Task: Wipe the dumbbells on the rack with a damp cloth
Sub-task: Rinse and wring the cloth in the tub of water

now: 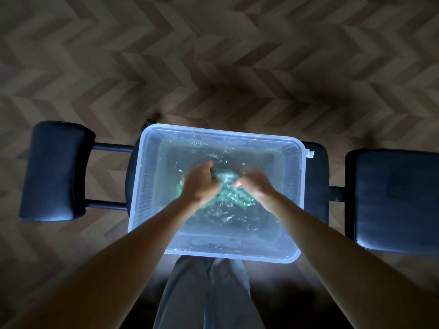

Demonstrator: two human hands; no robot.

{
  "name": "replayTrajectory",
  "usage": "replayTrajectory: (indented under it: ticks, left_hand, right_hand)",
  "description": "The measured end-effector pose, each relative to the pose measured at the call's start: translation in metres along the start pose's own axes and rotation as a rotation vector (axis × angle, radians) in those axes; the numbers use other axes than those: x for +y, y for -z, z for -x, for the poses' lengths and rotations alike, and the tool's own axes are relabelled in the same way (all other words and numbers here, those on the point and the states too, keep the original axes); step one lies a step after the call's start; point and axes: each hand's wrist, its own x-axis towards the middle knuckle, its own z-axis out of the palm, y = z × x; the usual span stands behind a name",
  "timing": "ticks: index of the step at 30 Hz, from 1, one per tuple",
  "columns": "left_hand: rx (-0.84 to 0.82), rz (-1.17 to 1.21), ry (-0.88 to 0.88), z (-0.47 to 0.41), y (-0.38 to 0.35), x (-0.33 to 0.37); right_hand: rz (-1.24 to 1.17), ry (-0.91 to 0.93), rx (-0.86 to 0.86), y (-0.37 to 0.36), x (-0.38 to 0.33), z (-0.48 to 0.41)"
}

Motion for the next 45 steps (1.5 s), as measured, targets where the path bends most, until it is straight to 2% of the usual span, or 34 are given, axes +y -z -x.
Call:
replayTrajectory:
  ticks: [3,5,6,8,10,13,14,16,18,21,22,24,26,29,31,33,35,38,41,43,45]
  left_hand:
    - [-0.071,0.450,0.140,-0.002,0.024,0.017]
    - [-0.156,0.704,0.192,0.005,0.039,0.028]
    - [-0.193,0.828,0.203,0.010,0.046,0.034]
    - [-0.252,1.054,0.208,0.020,0.057,0.040]
    - [-0.291,1.250,0.211,0.028,0.064,0.045]
    - [-0.268,1.523,0.343,0.040,0.073,0.054]
    - [-0.222,1.504,0.406,0.041,0.073,0.056]
    - [-0.068,1.318,0.487,0.042,0.069,0.058]
    - [0.072,1.179,0.506,0.041,0.062,0.058]
    - [0.153,0.860,0.450,0.044,0.057,0.053]
    - [0.153,0.703,0.363,0.048,0.057,0.052]
    - [0.035,0.445,0.127,0.054,0.058,0.048]
    - [-0.166,0.375,0.002,0.061,0.061,0.045]
    - [-0.221,0.229,-0.093,0.060,0.063,0.042]
    - [-0.171,0.246,-0.148,0.058,0.063,0.047]
    - [-0.111,0.392,-0.059,0.056,0.063,0.054]
    - [-0.103,0.688,0.110,0.054,0.064,0.061]
    - [-0.133,1.070,0.242,0.054,0.065,0.070]
    - [-0.248,1.248,0.248,0.058,0.066,0.074]
    - [-0.392,1.312,0.251,0.060,0.065,0.071]
    - [-0.489,1.223,0.274,0.059,0.064,0.065]
  right_hand:
    - [-0.664,-0.167,-0.043,0.001,-0.006,0.010]
    - [-0.964,-0.272,-0.155,0.000,-0.011,0.017]
    - [-1.013,-0.283,-0.215,-0.001,-0.013,0.021]
    - [-0.966,-0.244,-0.291,-0.001,-0.019,0.032]
    - [-0.931,-0.232,-0.298,-0.001,-0.020,0.040]
    - [-1.089,-0.238,-0.335,0.008,-0.027,0.054]
    - [-1.122,-0.238,-0.331,0.010,-0.030,0.059]
    - [-1.071,-0.201,-0.248,0.011,-0.034,0.067]
    - [-0.976,-0.144,-0.123,0.010,-0.037,0.070]
    - [-0.916,-0.102,-0.006,0.010,-0.043,0.077]
    - [-0.892,-0.080,0.014,0.010,-0.043,0.078]
    - [-0.840,-0.031,0.025,0.012,-0.043,0.080]
    - [-0.827,0.017,0.018,0.015,-0.043,0.081]
    - [-0.808,0.057,-0.010,0.019,-0.040,0.081]
    - [-0.779,0.101,-0.004,0.019,-0.037,0.080]
    - [-0.616,0.194,-0.012,0.020,-0.035,0.081]
    - [-0.555,0.205,-0.157,0.020,-0.035,0.084]
    - [-0.661,0.168,-0.497,0.022,-0.030,0.086]
    - [-0.765,0.160,-0.700,0.030,-0.024,0.085]
    - [-0.779,0.163,-0.694,0.032,-0.022,0.082]
    - [-0.790,0.150,-0.628,0.032,-0.023,0.081]
